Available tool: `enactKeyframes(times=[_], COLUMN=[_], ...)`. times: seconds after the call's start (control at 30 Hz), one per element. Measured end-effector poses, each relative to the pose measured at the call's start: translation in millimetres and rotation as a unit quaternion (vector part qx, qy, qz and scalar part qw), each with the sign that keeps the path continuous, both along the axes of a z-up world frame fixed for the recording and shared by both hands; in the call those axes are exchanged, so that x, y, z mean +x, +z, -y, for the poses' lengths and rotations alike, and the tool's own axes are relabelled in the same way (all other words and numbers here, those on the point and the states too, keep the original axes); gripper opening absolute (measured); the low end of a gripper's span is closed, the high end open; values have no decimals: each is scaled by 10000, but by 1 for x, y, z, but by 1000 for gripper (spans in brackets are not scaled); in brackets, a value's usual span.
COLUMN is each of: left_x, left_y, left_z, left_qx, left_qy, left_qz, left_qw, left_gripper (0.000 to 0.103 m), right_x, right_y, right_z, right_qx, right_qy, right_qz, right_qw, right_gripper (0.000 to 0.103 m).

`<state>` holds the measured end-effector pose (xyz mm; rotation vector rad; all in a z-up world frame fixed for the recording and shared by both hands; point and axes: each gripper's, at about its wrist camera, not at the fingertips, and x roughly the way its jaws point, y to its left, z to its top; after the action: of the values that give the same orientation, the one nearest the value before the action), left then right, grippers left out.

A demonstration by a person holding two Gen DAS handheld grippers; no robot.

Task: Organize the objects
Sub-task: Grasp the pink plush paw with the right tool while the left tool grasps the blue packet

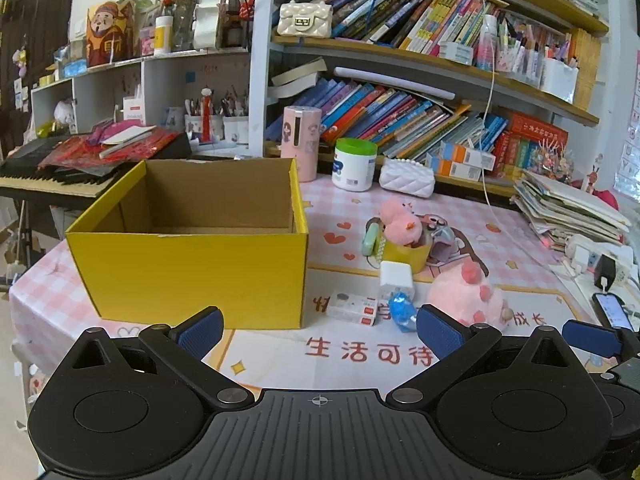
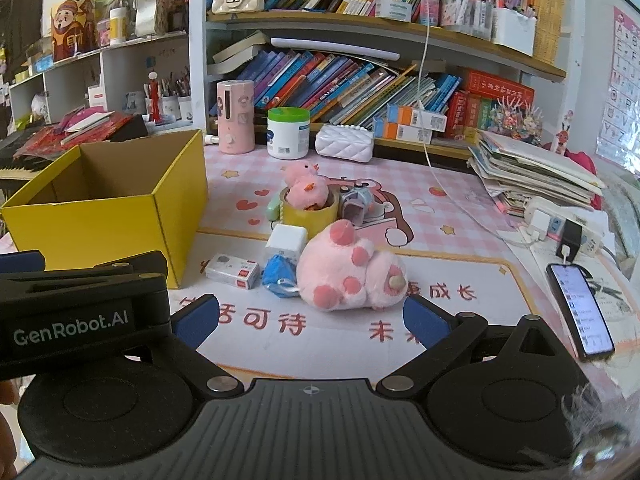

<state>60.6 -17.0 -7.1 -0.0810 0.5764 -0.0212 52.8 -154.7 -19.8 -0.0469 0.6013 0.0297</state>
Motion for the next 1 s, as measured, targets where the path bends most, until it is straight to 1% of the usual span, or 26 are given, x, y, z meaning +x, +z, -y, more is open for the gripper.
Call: enactKeyframes(times=[0.27, 0.4, 0.6, 0.93, 1.0], left_x=[23, 34, 48, 61, 63], left_y=[-3, -5, -8, -16, -18], left_z=[20, 26, 35, 53, 55], left_qx=[59, 80, 58, 107, 174], left_qy=[133, 282, 565, 896, 1023], left_qz=[-76, -113, -198, -339, -375], left_qw=[9999, 9995, 9982, 9953, 9939], left_gripper=[103, 103, 103, 103, 103], right_x=[32, 47, 72, 109, 115], right_y=[-3, -5, -10, -30, -34], right_z=[19, 30, 50, 69, 70], right_qx=[-25, -41, -14, -99, -142], right_qy=[293, 466, 525, 765, 831], right_qz=[-122, -156, -275, -579, -628], right_qw=[9995, 9988, 9982, 9953, 9945], right_gripper=[100, 100, 100, 103, 103])
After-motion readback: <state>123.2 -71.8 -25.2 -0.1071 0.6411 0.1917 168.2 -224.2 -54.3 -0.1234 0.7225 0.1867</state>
